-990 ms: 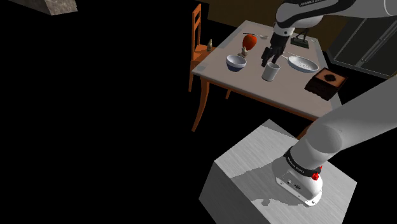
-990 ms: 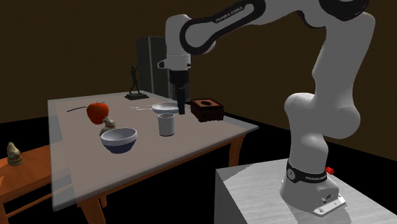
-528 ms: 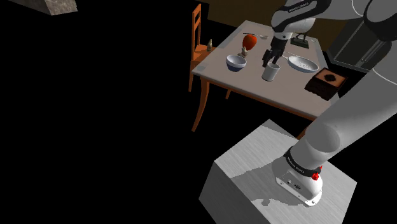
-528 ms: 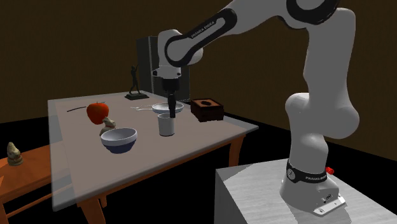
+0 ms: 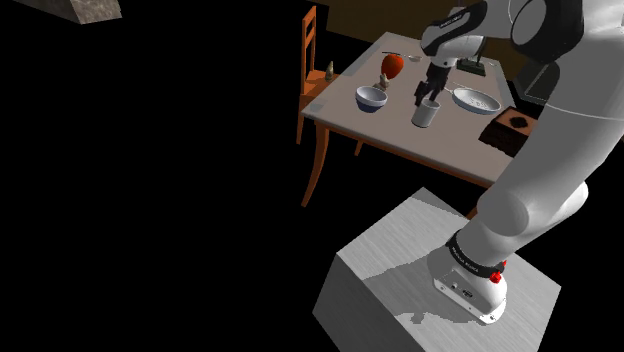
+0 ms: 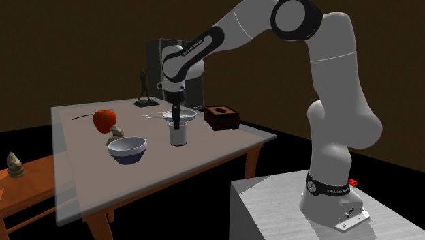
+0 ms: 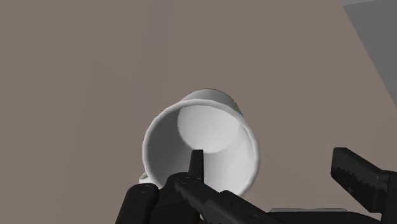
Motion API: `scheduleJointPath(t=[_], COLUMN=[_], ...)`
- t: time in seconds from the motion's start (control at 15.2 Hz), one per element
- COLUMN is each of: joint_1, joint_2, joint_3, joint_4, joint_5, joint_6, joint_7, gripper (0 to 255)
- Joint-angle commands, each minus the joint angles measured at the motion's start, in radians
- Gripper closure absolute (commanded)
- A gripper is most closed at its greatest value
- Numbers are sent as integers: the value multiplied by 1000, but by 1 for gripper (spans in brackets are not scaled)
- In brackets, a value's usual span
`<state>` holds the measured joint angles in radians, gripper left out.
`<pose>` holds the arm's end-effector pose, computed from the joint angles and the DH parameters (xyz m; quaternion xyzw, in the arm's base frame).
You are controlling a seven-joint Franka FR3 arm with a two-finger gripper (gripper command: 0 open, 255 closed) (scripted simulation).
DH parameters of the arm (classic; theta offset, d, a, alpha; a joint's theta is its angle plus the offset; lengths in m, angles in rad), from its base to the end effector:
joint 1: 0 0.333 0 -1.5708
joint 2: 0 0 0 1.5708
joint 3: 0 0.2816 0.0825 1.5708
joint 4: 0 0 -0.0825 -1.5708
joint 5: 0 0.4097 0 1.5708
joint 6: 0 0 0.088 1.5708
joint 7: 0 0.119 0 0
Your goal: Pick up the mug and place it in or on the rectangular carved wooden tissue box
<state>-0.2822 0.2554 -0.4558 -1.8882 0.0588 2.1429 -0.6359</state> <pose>0.4719 -0.4147 0.3284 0.9977 -0.0594 -0.0092 0.0321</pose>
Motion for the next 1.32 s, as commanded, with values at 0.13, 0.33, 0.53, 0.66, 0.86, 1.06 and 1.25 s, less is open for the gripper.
scheduleJointPath(t=[0.13,0.33,0.53,0.66,0.86,1.06,1.25], joint_1=[-15,-20,-21,-21,-21,-21,-21], joint_2=[44,65,69,69,69,69,69], joint_3=[4,8,9,9,9,9,9], joint_4=[2,-12,-15,-15,-15,-15,-15], joint_5=[23,34,37,37,37,37,37], joint_6=[39,73,80,80,79,79,79], joint_7=[-20,-28,-29,-29,-29,-29,-29], gripper=[0,0,0,0,0,255,255])
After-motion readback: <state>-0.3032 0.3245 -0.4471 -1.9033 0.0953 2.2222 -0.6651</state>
